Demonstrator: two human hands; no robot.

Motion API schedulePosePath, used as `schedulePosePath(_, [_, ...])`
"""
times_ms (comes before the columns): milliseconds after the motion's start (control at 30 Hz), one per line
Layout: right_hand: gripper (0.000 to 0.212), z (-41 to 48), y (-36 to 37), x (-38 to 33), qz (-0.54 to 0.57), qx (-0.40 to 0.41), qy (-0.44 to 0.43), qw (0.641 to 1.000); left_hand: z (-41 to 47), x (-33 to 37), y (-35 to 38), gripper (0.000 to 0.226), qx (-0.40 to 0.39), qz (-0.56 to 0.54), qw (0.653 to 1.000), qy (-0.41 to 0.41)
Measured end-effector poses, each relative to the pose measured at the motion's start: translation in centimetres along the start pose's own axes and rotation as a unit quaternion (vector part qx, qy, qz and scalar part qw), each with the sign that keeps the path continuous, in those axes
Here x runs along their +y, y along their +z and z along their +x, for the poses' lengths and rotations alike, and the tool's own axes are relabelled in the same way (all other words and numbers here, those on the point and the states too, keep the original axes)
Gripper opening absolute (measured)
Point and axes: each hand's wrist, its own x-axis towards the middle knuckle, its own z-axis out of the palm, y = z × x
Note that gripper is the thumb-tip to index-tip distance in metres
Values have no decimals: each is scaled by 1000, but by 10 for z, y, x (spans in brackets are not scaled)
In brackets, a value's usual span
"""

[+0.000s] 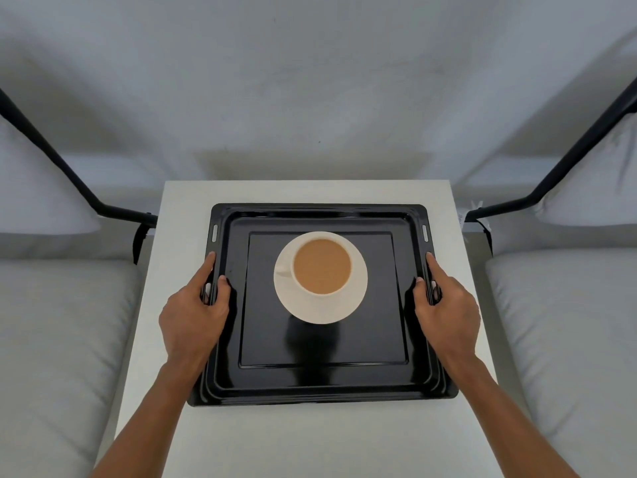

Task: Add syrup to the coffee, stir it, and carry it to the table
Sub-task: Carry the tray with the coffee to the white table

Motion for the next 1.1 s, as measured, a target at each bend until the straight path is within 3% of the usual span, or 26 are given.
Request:
schedulePosePath(367, [53, 9, 3, -1, -7, -5, -1, 1000, 7, 9, 3, 45, -13, 17, 1000, -2])
schedulePosePath(567, [52, 8, 3, 2, -43, 0, -24, 999, 3, 14, 1, 51, -29, 96, 995, 15])
schedulePosePath(833, [62, 2, -17, -4, -107, -82, -34, 990, -12, 19, -14, 62, -76, 193, 977, 40])
schedulePosePath(1000, [67, -39, -39, -25, -165, -76, -40, 983, -48, 25, -29, 67, -111, 226, 966, 56])
schedulePosePath(1100, [67, -82, -54, -38, -138, -97, -64, 984, -85, 33, -46, 67, -122, 196, 969, 89])
